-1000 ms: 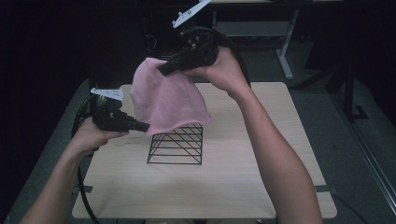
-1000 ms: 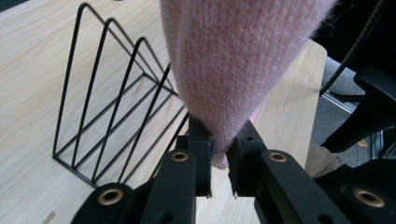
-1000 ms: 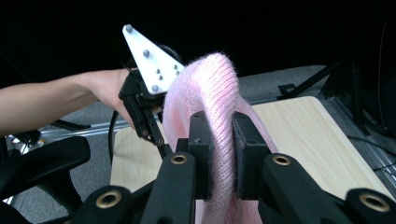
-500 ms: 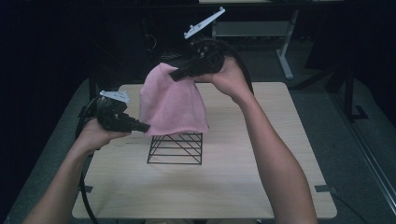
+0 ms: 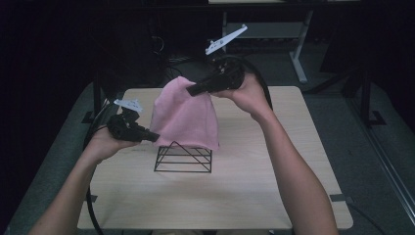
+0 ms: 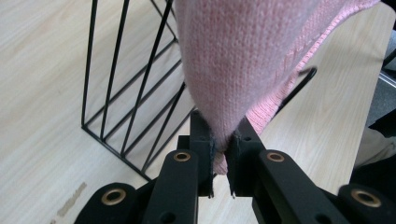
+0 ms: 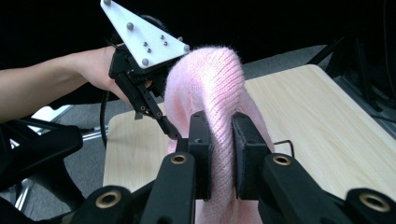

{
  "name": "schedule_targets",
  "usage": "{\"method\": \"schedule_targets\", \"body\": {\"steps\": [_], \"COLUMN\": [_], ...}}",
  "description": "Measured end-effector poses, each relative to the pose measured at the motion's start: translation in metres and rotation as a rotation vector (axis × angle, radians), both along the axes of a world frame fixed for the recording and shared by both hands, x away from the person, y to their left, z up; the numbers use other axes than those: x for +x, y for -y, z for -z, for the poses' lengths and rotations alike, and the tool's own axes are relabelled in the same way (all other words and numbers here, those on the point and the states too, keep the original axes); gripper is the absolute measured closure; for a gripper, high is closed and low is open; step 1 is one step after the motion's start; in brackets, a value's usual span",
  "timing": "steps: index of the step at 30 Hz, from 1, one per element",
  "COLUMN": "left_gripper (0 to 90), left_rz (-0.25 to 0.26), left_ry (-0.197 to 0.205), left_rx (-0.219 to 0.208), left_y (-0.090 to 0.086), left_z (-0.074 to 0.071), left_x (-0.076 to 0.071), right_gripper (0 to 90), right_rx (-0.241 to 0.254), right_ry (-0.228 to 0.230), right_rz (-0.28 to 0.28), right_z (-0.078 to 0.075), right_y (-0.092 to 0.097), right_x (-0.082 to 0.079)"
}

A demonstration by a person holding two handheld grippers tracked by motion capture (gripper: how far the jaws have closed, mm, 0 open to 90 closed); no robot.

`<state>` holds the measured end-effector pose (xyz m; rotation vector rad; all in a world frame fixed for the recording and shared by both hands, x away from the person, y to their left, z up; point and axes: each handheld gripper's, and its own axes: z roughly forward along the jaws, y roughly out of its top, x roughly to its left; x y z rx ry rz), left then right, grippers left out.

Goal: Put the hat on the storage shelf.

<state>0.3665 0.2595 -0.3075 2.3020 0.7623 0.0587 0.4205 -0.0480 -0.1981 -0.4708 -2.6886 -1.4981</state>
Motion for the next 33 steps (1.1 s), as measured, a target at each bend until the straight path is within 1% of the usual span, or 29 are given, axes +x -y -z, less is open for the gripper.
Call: {"method": "schedule_targets", "body": {"steps": [2,4,5,6,7,9,10,12,13,14,17,18,19,20,22,23,25,27,28,29,30,32,33], "left_gripper": [82.5,82.5,82.5,82.5,82.5,82.5,82.5,82.5,82.5,82.5,82.5,82.5,82.5,82.4,82.4,82.4,82.4,82.4,82.4,82.4,82.4,82.4,82.4], "left_rz": [-0.009,-0.011,-0.015,-0.015,-0.019,-0.025,-0.031,-0.032,-0.033,-0.04,-0.044,-0.052,-0.052,-0.054,-0.053,-0.054,-0.053,-0.055,-0.05,-0.05,-0.042,-0.045,-0.046], "left_ry": [0.002,0.004,0.002,0.002,-0.003,-0.002,-0.005,-0.007,-0.011,-0.015,-0.018,-0.024,-0.024,-0.027,-0.027,-0.031,-0.031,-0.035,-0.037,-0.037,-0.038,-0.037,-0.041], "left_rx": [-0.001,-0.001,-0.003,-0.003,-0.004,-0.005,-0.007,-0.007,-0.006,-0.006,-0.004,0.0,0.0,0.003,0.008,0.01,0.019,0.019,0.032,0.032,0.047,0.048,0.054], "left_y": [-0.004,-0.005,-0.008,-0.008,-0.011,-0.012,-0.016,-0.017,-0.019,-0.021,-0.023,-0.024,-0.024,-0.025,-0.026,-0.026,-0.026,-0.025,-0.024,-0.024,-0.023,-0.022,-0.021], "left_z": [0.004,0.006,0.01,0.01,0.013,0.014,0.018,0.021,0.023,0.027,0.031,0.035,0.035,0.039,0.042,0.044,0.05,0.052,0.056,0.056,0.058,0.06,0.063], "left_x": [-0.003,-0.005,-0.007,-0.007,-0.009,-0.009,-0.011,-0.011,-0.012,-0.013,-0.014,-0.014,-0.014,-0.015,-0.015,-0.016,-0.017,-0.017,-0.017,-0.017,-0.017,-0.017,-0.017], "right_gripper": [79.4,79.4,79.4,79.4,79.4,79.4,79.4,79.4,79.4,79.4,79.4,79.3,79.3,79.2,79.1,79.0,78.8,78.6,78.5,78.4,78.0,77.7,77.5], "right_rx": [0.005,0.001,0.002,0.002,0.001,-0.001,-0.002,-0.001,-0.003,-0.019,-0.023,-0.027,-0.027,-0.03,-0.032,-0.04,-0.041,-0.041,-0.041,-0.044,-0.045,-0.045,-0.045], "right_ry": [-0.004,0.004,-0.005,-0.005,-0.005,-0.004,-0.004,0.002,-0.002,0.009,0.008,0.003,0.003,-0.003,-0.006,-0.012,-0.02,-0.023,-0.026,-0.03,-0.035,-0.038,-0.04], "right_rz": [-0.009,-0.025,-0.026,-0.026,-0.036,-0.039,-0.052,-0.056,-0.061,-0.066,-0.074,-0.085,-0.085,-0.089,-0.087,-0.096,-0.101,-0.102,-0.108,-0.109,-0.109,-0.11,-0.114], "right_z": [0.002,0.005,0.006,0.006,0.008,0.009,0.012,0.014,0.015,0.018,0.021,0.026,0.026,0.031,0.033,0.038,0.043,0.045,0.051,0.054,0.056,0.058,0.064], "right_y": [-0.004,-0.008,-0.01,-0.01,-0.014,-0.016,-0.02,-0.022,-0.024,-0.028,-0.031,-0.034,-0.034,-0.036,-0.036,-0.037,-0.037,-0.037,-0.036,-0.036,-0.035,-0.034,-0.033], "right_x": [-0.001,-0.002,-0.004,-0.004,-0.006,-0.007,-0.009,-0.01,-0.011,-0.013,-0.015,-0.017,-0.017,-0.018,-0.019,-0.02,-0.021,-0.021,-0.022,-0.023,-0.023,-0.024,-0.025]}}
